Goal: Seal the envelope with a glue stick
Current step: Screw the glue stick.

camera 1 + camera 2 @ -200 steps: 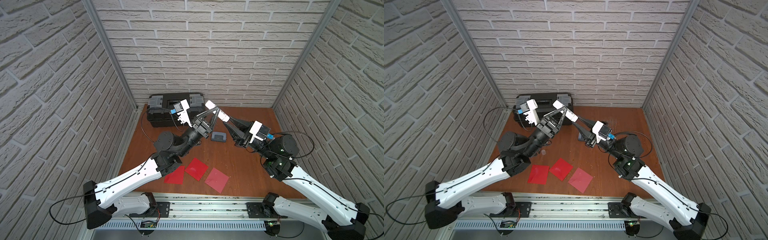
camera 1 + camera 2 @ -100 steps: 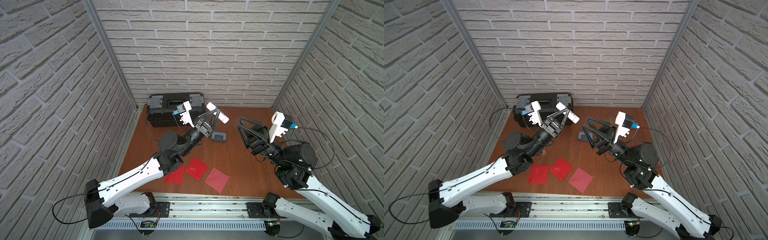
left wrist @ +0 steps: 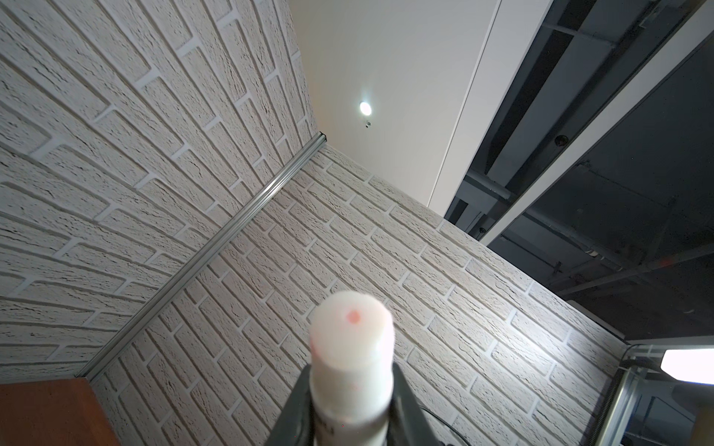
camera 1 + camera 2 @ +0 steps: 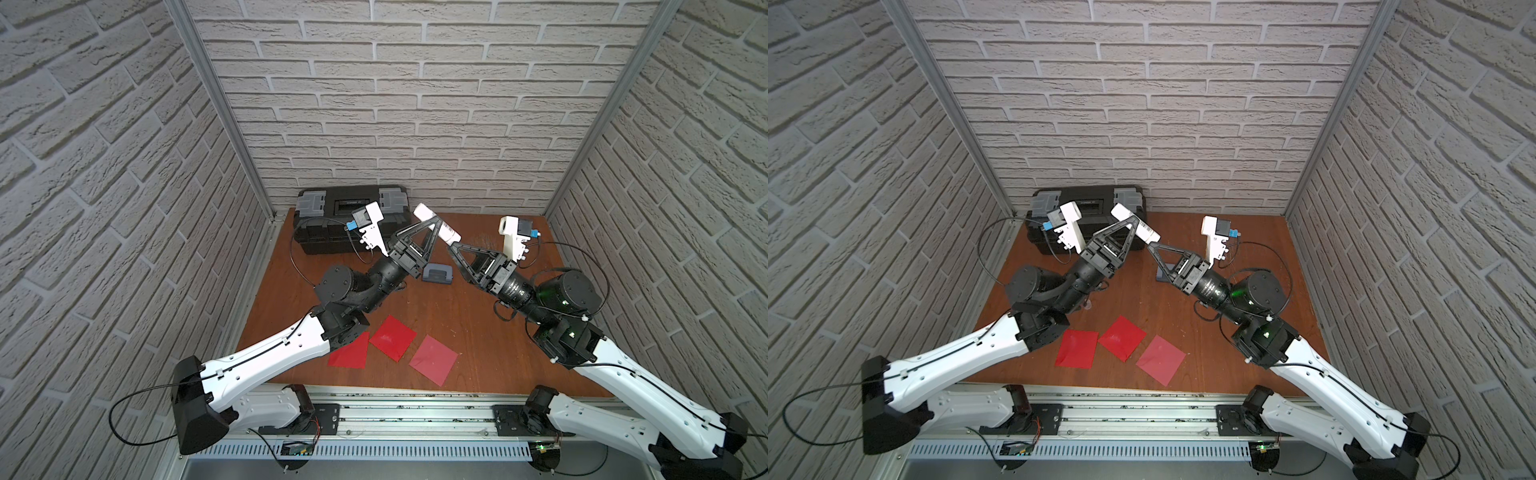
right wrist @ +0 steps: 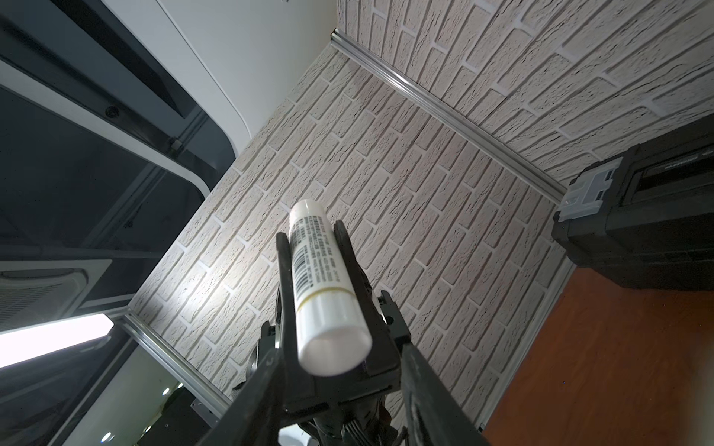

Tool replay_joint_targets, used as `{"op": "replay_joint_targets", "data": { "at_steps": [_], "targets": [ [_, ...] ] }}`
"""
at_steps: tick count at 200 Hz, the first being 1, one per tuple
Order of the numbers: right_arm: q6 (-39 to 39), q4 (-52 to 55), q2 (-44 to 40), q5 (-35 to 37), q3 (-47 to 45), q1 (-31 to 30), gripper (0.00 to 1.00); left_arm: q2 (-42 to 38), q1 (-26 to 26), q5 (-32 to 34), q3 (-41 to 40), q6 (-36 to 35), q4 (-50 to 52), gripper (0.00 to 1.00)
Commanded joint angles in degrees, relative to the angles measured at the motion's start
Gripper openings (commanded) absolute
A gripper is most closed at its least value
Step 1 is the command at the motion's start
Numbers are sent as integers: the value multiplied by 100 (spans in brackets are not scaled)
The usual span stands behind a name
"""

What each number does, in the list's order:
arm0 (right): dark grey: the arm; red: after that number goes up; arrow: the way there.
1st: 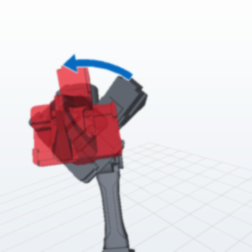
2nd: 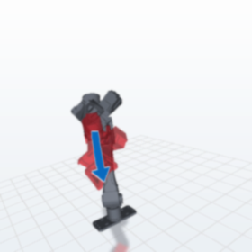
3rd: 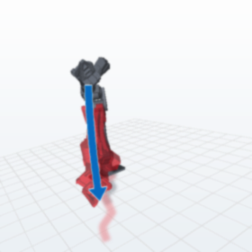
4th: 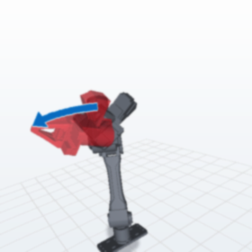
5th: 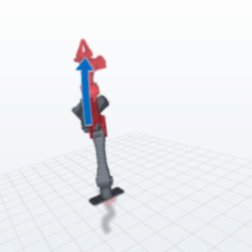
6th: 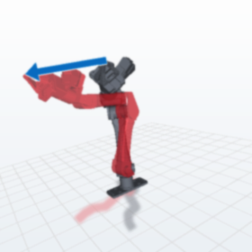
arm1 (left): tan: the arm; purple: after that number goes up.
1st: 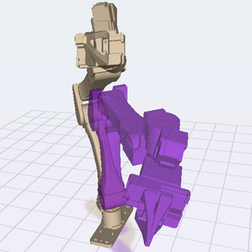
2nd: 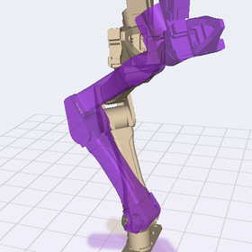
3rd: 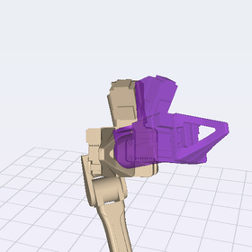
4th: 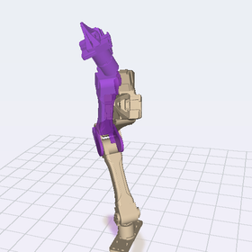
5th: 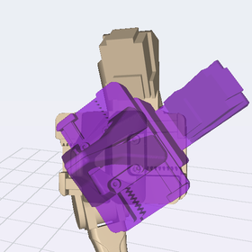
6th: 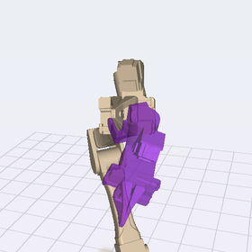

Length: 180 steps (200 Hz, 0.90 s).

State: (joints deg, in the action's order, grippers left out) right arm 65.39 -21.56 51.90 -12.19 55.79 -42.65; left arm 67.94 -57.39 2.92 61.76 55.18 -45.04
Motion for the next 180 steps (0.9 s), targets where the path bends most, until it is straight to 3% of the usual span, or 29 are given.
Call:
{"op": "replay_joint_targets", "data": {
  "at_steps": [1, 39, 92, 127, 180],
  "targets": [
    [328, -577, 86, -104, 164, -45, 49, 9, 28, -81, -32, -68, -427, 0],
    [339, -675, 120, -15, 187, -42, 42, 18, 35, -25, -120, -26, -579, 0],
    [195, -505, -153, 414, -11, -46, 41, 17, 34, -37, -94, -27, -555, 0],
    [131, -349, -116, 329, 76, -46, 32, 85, 32, -62, -50, 17, -577, 0],
    [142, -279, 5, 141, 214, -42, 33, 140, 33, -98, -6, 60, -567, 0]
  ]
}}
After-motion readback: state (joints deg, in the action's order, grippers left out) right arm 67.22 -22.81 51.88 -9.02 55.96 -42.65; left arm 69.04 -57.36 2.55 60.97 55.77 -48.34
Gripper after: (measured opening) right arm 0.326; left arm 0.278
